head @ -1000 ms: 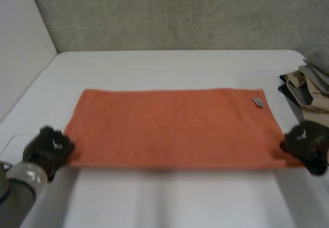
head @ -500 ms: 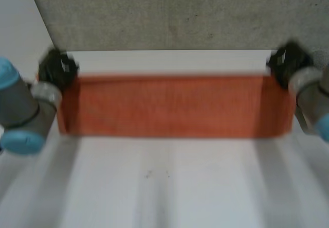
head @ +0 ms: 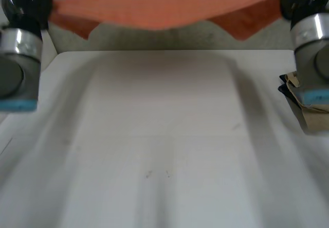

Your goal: Fold the laundry.

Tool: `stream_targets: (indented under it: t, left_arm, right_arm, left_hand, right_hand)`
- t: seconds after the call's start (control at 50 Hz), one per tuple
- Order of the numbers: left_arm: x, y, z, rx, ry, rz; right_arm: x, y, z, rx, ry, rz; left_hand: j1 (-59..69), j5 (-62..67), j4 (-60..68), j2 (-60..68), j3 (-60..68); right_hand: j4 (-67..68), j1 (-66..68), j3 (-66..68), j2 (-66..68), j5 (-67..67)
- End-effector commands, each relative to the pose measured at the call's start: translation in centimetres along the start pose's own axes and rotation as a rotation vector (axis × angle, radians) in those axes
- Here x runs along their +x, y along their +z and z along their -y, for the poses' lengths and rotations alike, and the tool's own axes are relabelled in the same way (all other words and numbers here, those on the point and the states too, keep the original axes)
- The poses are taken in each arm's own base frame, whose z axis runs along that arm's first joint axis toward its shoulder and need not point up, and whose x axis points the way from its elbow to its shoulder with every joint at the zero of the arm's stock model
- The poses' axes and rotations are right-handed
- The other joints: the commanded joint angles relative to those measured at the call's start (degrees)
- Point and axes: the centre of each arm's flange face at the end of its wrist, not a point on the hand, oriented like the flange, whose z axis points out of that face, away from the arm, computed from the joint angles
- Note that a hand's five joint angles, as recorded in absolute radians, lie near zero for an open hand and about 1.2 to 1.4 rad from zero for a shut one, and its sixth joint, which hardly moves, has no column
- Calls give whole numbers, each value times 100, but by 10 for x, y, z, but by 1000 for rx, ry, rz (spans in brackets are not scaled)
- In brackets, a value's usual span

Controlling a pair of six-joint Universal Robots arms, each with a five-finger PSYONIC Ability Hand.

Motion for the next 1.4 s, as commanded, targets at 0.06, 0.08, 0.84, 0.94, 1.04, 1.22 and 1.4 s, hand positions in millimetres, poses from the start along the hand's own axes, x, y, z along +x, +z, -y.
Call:
stream_targets:
  t: [0.06, 0.08, 0.84, 0.94, 1.04, 1.22, 1.4]
  left_arm:
    - [94, -87, -73, -236, -23, -327]
    - [100, -94, -76, -247, -21, -351]
    - [89, -156, -33, -469, 217, -713]
    - [110, -130, -59, -480, 266, -606]
    - [126, -111, -77, -503, 290, -546]
    - [138, -87, -82, -450, 275, -475]
    - [147, -84, -57, -348, 247, -424]
  right_arm:
    - [-82, -62, -54, -210, 28, 286]
    - [-87, -67, -57, -228, 30, 310]
    - [-72, -137, -78, -591, -68, 723]
    - [-93, -109, -93, -515, -103, 612]
    - [-113, -84, -111, -442, -116, 508]
    - [-148, -60, -127, -338, -131, 398]
    - [-139, -59, -105, -330, -21, 368]
  left_hand:
    - [1386, 1405, 1110, 1141, 1161]
    - [1386, 1405, 1110, 1141, 1161]
    - [1386, 1405, 1110, 1141, 1161]
    - [1386, 1405, 1110, 1141, 1161]
    - [1386, 1405, 1110, 1141, 1161]
    - [-1132, -1113, -1408, -1377, -1357]
    - [-5614, -5595, -5890, -5859, -5839]
  right_hand:
    - [1191, 2313, 1207, 1236, 1274]
    - [1191, 2313, 1207, 1236, 1274]
    - [1191, 2313, 1207, 1236, 1274]
    - [1191, 2313, 1207, 1236, 1274]
    - [1191, 2313, 1207, 1236, 1274]
    - [-952, 171, -936, -906, -869]
    - [-5809, -4687, -5793, -5764, -5726]
